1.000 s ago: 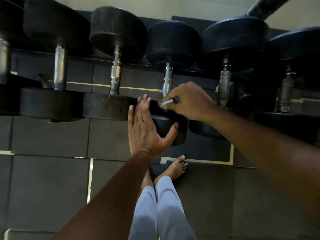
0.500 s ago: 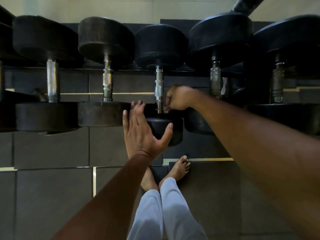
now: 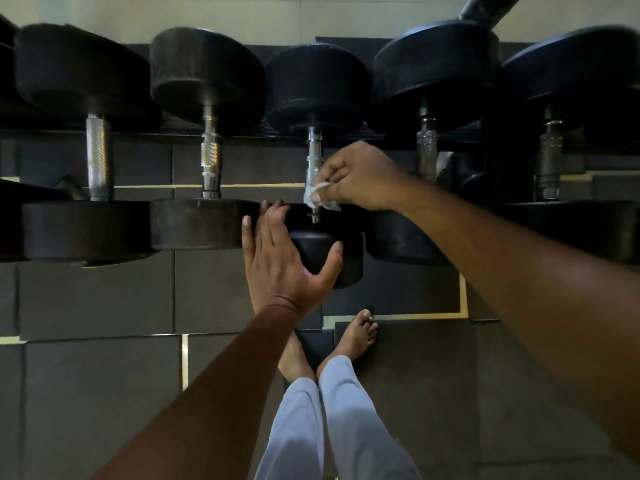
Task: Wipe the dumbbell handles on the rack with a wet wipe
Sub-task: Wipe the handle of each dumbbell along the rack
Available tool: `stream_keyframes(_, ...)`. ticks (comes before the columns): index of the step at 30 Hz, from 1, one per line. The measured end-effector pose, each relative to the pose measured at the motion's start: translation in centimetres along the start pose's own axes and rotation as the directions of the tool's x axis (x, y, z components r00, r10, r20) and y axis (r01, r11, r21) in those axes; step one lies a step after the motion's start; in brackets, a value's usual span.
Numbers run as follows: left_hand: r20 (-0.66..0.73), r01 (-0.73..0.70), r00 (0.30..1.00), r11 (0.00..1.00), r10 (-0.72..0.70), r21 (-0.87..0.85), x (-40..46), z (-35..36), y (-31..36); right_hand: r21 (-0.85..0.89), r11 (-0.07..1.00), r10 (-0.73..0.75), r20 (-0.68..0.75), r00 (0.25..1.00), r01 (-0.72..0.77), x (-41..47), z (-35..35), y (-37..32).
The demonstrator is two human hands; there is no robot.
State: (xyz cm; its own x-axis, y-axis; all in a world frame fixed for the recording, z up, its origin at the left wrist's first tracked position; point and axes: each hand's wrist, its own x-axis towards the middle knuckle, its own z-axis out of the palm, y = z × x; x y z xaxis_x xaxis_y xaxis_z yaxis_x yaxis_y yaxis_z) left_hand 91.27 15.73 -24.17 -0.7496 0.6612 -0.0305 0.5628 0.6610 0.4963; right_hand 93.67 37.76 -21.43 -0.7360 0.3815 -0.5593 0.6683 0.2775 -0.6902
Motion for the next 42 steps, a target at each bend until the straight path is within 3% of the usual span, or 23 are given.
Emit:
stream_keyframes(3,0.005,-0.002,1.000,1.000,0.002,-0.003,0.0,0.0,-0.1,-0.117,0.988,-0.106,-0.073,0.992,0.097,-0.3,1.0,0.0)
stream_keyframes(7,0.010,-0.005,1.000,1.000,0.005,-0.002,0.0,0.1,-0.2,-0.352,0.921,-0.168,0.035,0.985,0.170,-0.6,1.8,0.0)
stream_keyframes(11,0.008,-0.005,1.000,1.000,0.006,-0.012,0.0,0.1,-0.2,-0.423,0.886,-0.183,0.051,0.982,0.187,-0.7,1.7,0.1)
stream_keyframes(15,0.006,-0.002,1.000,1.000,0.003,-0.018,0.0,0.1,-0.2,-0.421,0.895,-0.232,-0.157,0.960,0.147,0.1,1.2,-0.4)
stream_keyframes(18,0.006,-0.001,1.000,1.000,0.001,-0.022,0.0,0.1,-0.2,-0.411,0.909,-0.240,-0.372,0.897,0.072,2.0,0.5,-1.5)
stream_keyframes(21,0.006,0.002,1.000,1.000,-0.002,-0.022,0.0,0.2,-0.3,-0.410,0.912,-0.225,-0.464,0.857,0.017,3.2,0.3,-2.2)
stream_keyframes(28,0.033,0.003,0.999,1.000,-0.003,-0.008,0.1,0.1,-0.3,-0.495,0.869,-0.198,-0.379,0.904,-0.017,3.7,2.0,-2.9)
stream_keyframes(33,0.041,0.006,0.999,1.000,-0.006,-0.006,0.2,0.0,-0.2,-0.671,0.728,-0.147,-0.354,0.924,-0.141,5.1,3.6,-4.7)
stream_keyframes(37,0.042,-0.002,0.999,1.000,0.003,-0.018,0.2,-0.1,-0.2,-0.527,0.843,-0.140,-0.406,0.903,-0.106,3.6,3.6,-4.0)
stream_keyframes(40,0.035,0.001,0.999,0.999,0.000,-0.035,0.2,-0.1,-0.3,-0.317,0.947,-0.139,-0.547,0.826,-0.050,2.3,4.1,-2.8)
stream_keyframes(42,0.041,0.004,0.999,1.000,-0.003,-0.027,0.2,-0.1,-0.3,-0.173,0.983,-0.056,-0.606,0.794,-0.063,2.0,4.7,-2.1)
